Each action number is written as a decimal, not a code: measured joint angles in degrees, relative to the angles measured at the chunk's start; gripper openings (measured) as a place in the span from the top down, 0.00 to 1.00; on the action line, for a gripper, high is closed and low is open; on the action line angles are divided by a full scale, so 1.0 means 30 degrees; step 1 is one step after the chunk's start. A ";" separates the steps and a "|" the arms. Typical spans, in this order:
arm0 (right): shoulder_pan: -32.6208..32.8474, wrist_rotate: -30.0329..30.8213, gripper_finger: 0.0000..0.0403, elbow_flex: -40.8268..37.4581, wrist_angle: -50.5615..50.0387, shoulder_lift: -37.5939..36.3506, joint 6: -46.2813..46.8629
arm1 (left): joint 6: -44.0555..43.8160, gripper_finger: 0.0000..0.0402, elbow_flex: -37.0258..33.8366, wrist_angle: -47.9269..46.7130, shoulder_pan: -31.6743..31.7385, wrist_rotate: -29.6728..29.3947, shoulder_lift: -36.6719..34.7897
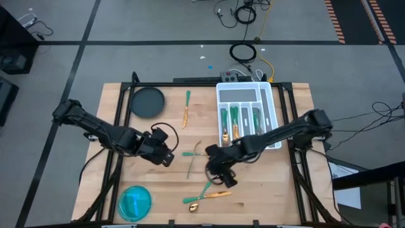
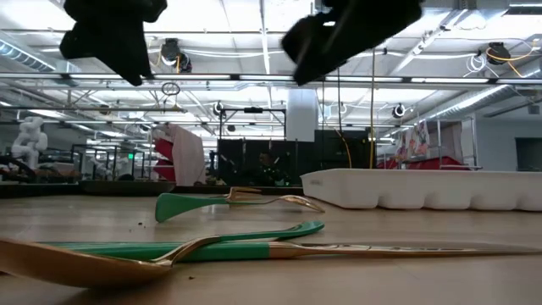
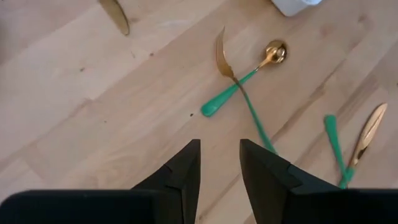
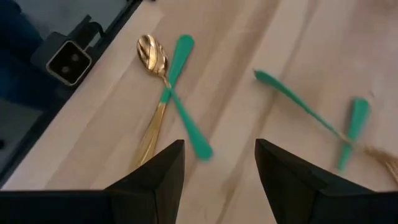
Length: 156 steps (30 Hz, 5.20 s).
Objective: Sort silverware
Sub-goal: Put the bottom green spoon on the silverware tray with the other green spoons, then put the right green spoon on the silverware tray with the other green spoons
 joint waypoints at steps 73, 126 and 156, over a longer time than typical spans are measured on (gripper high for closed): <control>0.1685 0.3371 1.00 0.5675 -0.6159 0.6179 -0.2075 | 0.0653 0.71 0.0015 -0.2412 -0.0969 -0.1658 -0.0141; -0.4678 0.2210 1.00 0.5740 -1.6420 -0.6661 -2.1211 | -0.0527 0.71 0.0015 -0.1134 -0.0621 -0.8501 -0.0141; -0.0516 0.3993 0.51 -0.3867 0.0900 -0.2941 1.3316 | 0.0170 0.71 0.0015 0.1648 0.0386 -0.7988 -0.0134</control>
